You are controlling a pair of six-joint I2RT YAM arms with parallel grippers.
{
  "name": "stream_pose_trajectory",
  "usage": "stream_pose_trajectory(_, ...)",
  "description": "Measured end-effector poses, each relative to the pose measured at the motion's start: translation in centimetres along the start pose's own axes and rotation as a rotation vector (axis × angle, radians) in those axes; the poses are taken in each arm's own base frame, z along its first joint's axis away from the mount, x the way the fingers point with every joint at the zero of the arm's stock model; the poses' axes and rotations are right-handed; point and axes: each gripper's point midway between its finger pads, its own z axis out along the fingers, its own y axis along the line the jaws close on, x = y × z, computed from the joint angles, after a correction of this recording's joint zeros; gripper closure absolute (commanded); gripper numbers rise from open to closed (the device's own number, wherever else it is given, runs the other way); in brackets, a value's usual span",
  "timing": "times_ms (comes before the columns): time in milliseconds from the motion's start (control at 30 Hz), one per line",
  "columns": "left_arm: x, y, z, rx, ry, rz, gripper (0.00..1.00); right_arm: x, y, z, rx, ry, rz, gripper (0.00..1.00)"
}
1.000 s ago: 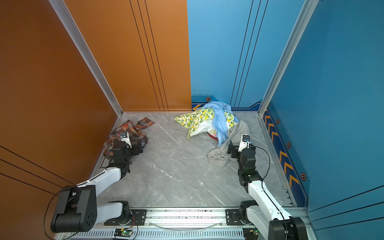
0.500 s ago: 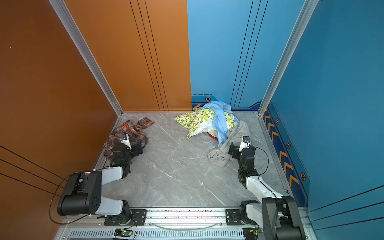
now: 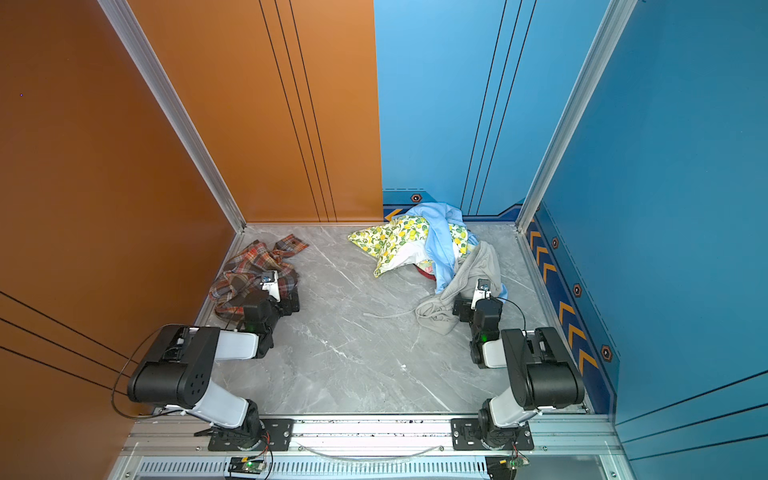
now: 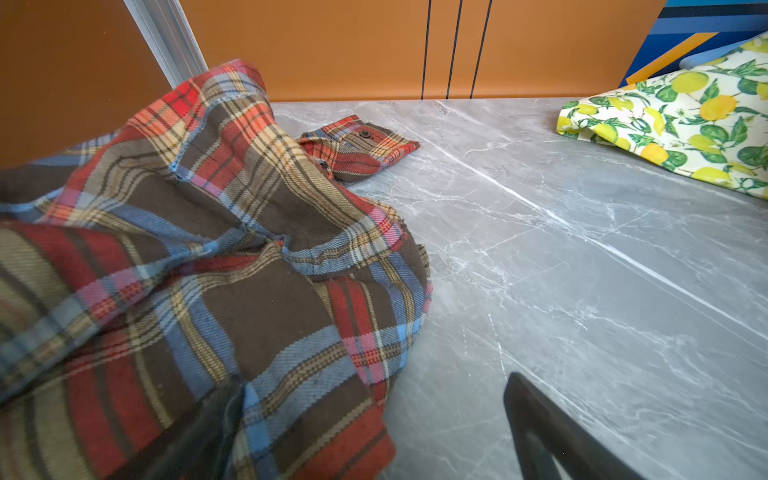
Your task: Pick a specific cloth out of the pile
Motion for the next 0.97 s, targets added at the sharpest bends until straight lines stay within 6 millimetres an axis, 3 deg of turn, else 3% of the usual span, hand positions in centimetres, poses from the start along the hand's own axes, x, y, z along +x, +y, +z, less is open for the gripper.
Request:
stream_pose_trajectory(133,-0.2,0.3,0.0,-0.016,-0.008,0.003,0.02,-2.1,-0.3,0.8,0.005,-0.043,0.012,0.00)
stream_pose_trajectory(967,-0.2,0.5,0.0,-0.029,-0.009,0.007,0.02,-1.7,-0.2,0.8,0.005,-0.025,0.009,0.00)
